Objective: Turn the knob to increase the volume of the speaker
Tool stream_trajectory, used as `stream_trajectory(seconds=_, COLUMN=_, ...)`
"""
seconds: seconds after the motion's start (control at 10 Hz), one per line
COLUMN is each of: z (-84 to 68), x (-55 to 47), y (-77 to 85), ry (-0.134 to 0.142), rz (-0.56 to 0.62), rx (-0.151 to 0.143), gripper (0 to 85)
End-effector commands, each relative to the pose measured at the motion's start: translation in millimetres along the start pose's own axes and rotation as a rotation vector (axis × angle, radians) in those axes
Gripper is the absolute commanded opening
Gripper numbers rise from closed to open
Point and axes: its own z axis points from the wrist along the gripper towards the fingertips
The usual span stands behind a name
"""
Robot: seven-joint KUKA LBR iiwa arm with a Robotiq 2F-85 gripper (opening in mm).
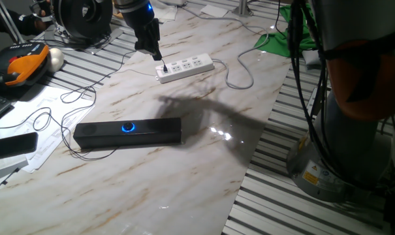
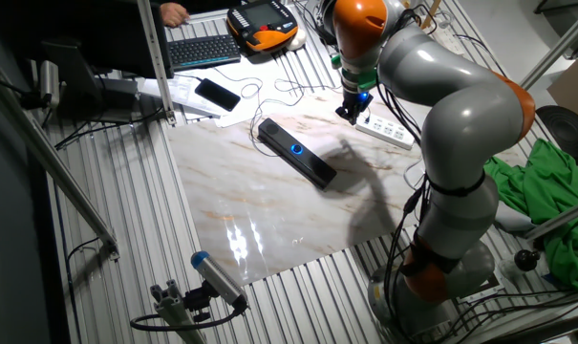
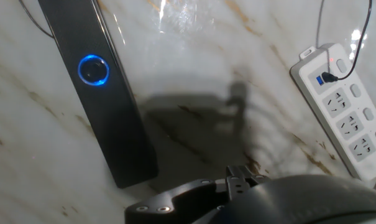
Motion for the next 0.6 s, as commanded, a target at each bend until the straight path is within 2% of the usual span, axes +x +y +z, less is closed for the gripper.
stream_trajectory(seconds=0.0, z=0.0, x=0.0, y=0.0, ry=-0.001, rz=0.002, rx=0.001, gripper=0.0)
stream_trajectory(seconds=0.5, z=0.3, x=0.5, y=-1.2, ry=0.003, rz=-0.006, rx=-0.002, gripper=0.0)
